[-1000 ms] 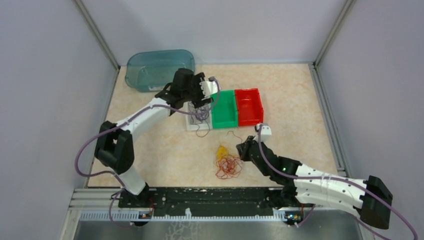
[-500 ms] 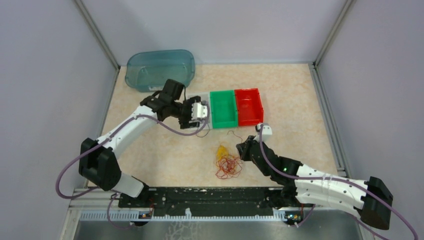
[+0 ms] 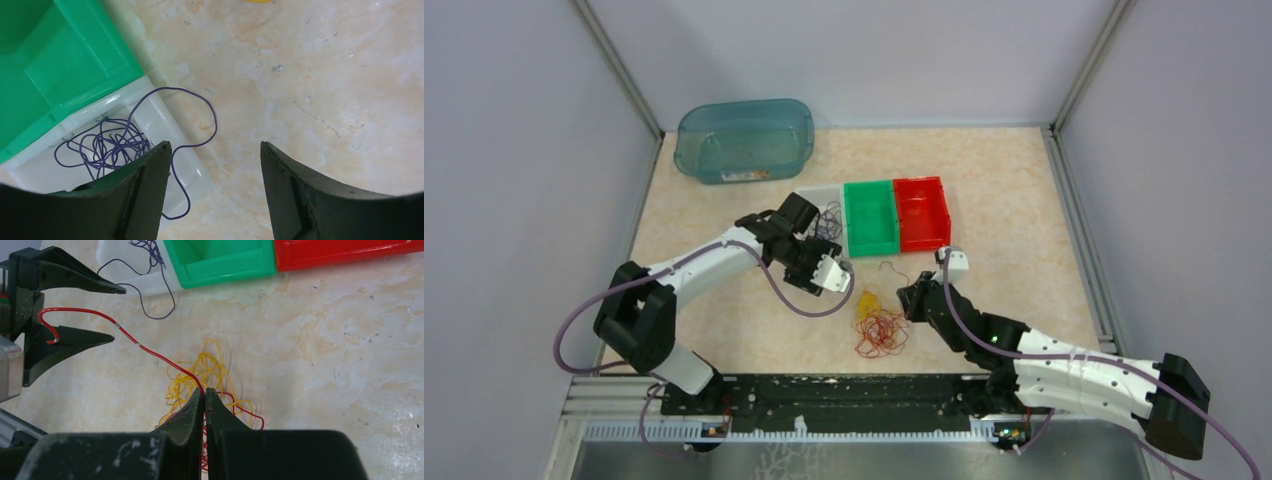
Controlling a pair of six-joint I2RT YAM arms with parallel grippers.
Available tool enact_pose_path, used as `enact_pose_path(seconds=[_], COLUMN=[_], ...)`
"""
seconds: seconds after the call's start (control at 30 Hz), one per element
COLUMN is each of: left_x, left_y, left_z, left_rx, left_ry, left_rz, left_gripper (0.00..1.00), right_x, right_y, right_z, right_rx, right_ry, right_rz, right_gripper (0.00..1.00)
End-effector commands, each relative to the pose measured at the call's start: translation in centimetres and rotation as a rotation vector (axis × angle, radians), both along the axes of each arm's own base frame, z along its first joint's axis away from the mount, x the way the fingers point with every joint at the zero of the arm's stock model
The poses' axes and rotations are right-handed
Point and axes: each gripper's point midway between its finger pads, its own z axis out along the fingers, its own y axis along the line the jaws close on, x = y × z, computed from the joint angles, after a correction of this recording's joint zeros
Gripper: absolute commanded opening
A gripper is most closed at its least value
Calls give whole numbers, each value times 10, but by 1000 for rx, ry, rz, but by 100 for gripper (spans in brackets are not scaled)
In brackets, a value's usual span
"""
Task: Untangle the cables
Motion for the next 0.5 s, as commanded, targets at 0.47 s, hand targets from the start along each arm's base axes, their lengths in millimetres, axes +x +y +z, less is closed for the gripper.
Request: enact_pose_path(seconds=[0.47], left_x=[53], left_y=[-6], left_z=[-15], left_rx=[74], left_ry=[-361], left_rz=[-199], left_gripper=[52], right_x=[8], right_y=[3], right_z=[25], right_rx=[40], right_ry=[-37], right_rz=[-26], right_gripper=[0])
